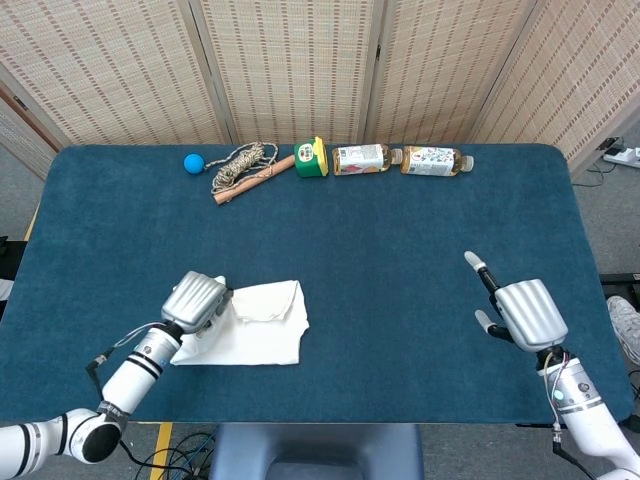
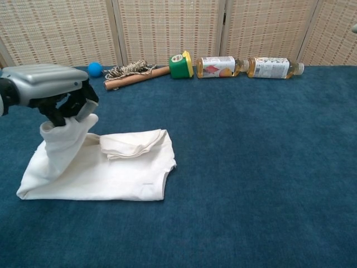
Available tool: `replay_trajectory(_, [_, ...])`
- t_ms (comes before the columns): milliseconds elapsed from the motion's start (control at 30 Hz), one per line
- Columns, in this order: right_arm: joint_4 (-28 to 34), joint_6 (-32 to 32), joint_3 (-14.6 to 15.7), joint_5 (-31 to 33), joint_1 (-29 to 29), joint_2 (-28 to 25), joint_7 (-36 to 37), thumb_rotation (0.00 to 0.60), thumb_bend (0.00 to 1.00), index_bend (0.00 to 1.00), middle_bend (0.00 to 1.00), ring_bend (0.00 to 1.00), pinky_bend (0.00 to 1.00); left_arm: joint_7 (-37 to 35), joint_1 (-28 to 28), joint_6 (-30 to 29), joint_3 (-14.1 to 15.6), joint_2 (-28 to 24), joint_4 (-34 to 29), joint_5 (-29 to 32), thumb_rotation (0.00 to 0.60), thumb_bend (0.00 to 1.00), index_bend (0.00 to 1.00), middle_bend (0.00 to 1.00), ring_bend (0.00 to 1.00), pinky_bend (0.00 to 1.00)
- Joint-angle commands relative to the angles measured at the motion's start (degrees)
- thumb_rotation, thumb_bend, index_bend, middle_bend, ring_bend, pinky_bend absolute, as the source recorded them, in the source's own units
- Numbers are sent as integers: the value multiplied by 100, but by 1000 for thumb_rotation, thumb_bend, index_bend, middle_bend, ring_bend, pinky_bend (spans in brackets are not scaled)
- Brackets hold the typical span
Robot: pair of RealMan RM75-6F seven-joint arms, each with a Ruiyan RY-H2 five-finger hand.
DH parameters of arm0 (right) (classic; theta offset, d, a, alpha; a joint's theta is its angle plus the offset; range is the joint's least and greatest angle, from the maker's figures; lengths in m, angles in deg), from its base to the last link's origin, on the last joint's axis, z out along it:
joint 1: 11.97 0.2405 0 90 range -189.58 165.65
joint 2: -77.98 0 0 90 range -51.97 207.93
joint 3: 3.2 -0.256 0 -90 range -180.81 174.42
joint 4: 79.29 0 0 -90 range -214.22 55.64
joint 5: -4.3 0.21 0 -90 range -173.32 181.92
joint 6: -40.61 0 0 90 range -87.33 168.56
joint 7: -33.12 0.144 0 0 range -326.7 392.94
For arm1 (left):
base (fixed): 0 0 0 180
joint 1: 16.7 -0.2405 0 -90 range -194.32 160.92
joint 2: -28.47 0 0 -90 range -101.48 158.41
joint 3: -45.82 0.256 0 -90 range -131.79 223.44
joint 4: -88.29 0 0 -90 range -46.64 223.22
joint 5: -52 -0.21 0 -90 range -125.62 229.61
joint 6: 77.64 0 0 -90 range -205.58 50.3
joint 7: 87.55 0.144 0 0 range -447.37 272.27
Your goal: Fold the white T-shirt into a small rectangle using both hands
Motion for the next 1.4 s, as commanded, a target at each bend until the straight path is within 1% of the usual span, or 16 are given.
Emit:
replay_trajectory(33, [-23, -2, 1, 6, -13, -3, 17, 600, 331, 4, 921, 938, 1000, 337, 196, -88, -36, 262, -90, 257, 600, 547, 703, 838, 733, 910])
replay_trajectory(333, [-55, 21, 13, 44, -91, -64, 82, 600, 331, 3, 921, 938, 1000, 1023, 577, -281, -63, 802, -92, 566, 600, 546, 702, 838, 733, 910])
replay_trajectory(467, [-68, 33, 21, 58, -131, -90, 118, 600, 331, 4, 921, 938, 1000, 1342, 779, -309, -72, 1031, -32, 818, 600, 546, 693, 837, 733, 910])
replay_trajectory(733, [-101, 50, 31, 75, -191, -103, 169, 600, 330, 3, 921, 938, 1000, 1611, 1067, -296, -26, 1366, 77, 1187, 600, 543, 656, 833, 733, 910])
replay_trajectory(967, [-98, 58, 23, 77, -219, -132, 175, 600, 330, 4, 921, 938, 1000, 1798, 1247, -373, 47, 1639, 266, 1318, 600, 535, 607, 826, 732, 910])
replay_trajectory(1033, [-101, 52, 24, 83, -224, -133, 178, 600, 331, 4, 921, 938, 1000, 1868, 1291, -390, 70, 1699, 336, 1382, 600, 520, 567, 818, 730, 910])
replay_trajectory(1067, [-105, 50, 25, 85, -229, -129, 181, 600, 331, 4, 921, 938, 1000, 1919, 1314, -412, 88, 1738, 383, 1433, 600, 472, 505, 811, 727, 910])
replay_trajectory(1167, [-117, 41, 23, 94, -235, -119, 187, 600, 331, 4, 921, 938, 1000, 1991, 1343, -476, 102, 1806, 419, 1603, 600, 298, 262, 794, 721, 910])
replay_trajectory(1200, [-121, 38, 20, 97, -235, -116, 187, 600, 331, 4, 921, 938, 1000, 1985, 1341, -508, 99, 1816, 408, 1630, 600, 254, 184, 789, 719, 910])
replay_trajectory(1300, [-128, 23, 11, 97, -228, -108, 184, 600, 331, 4, 921, 938, 1000, 1867, 1304, -629, 88, 1850, 399, 1558, 600, 195, 63, 785, 719, 909])
replay_trajectory(1400, [-121, 10, -3, 92, -215, -106, 176, 600, 330, 3, 921, 938, 1000, 1688, 1259, -756, 46, 1897, 415, 1405, 600, 170, 11, 785, 719, 909])
